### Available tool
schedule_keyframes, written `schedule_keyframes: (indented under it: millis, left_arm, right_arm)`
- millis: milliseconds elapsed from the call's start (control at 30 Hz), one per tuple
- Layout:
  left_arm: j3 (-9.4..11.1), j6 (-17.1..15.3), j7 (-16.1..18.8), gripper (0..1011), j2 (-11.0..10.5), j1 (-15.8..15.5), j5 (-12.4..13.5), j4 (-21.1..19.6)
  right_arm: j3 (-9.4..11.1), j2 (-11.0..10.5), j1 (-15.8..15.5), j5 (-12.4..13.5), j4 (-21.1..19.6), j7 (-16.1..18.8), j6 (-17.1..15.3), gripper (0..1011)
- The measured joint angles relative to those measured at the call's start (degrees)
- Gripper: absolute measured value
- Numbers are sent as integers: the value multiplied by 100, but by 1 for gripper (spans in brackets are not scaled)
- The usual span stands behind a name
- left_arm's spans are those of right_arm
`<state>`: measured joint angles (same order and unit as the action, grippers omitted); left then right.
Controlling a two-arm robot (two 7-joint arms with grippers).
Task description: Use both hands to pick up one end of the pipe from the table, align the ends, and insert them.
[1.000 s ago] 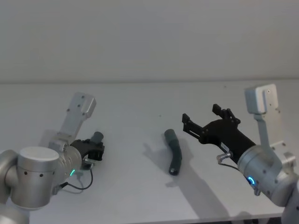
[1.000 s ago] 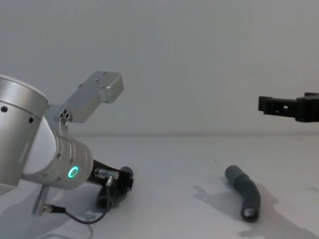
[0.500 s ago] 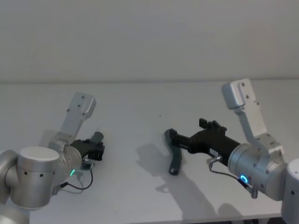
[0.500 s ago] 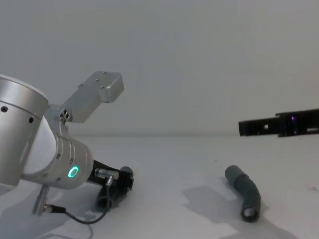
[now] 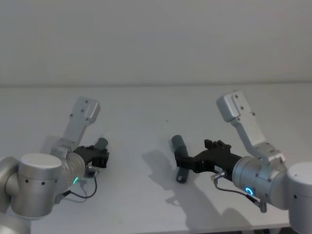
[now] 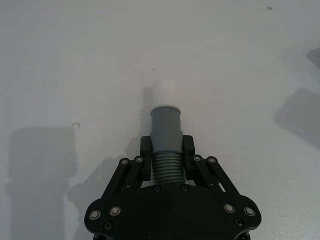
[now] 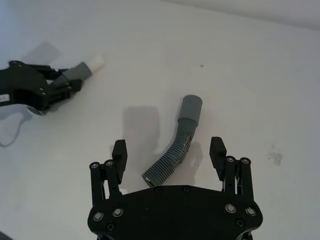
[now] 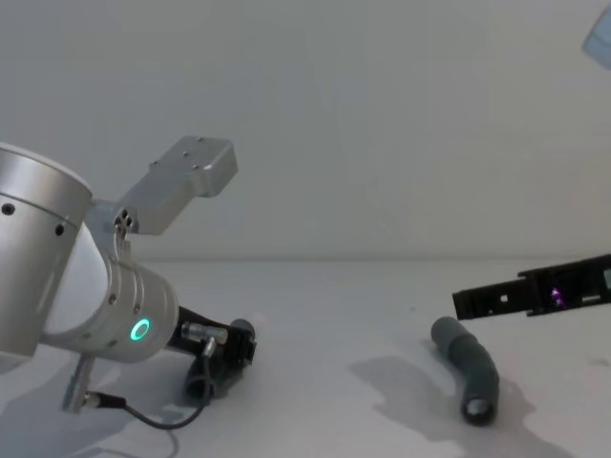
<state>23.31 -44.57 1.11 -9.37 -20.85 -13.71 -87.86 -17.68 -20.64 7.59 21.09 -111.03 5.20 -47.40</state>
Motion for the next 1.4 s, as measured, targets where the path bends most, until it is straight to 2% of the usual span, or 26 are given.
schedule_keyframes:
  millis: [467, 967, 1233, 1400]
  left_arm:
    - [0, 0, 0, 322, 0, 0, 0, 0]
    - [0, 1, 0, 322, 0, 0, 0, 0]
    - [0, 1, 0, 322, 0, 0, 0, 0]
    - [0, 1, 0, 322, 0, 0, 0, 0]
  right_arm:
    - [-111, -2, 302, -163, 515, 52, -68, 1002]
    - [-265, -141, 672, -304, 1008, 351, -91, 1002]
    - [-310, -35, 893, -384, 1303, 349, -139, 1002]
    - [-314, 133, 1029, -434, 1512, 251, -211, 1002]
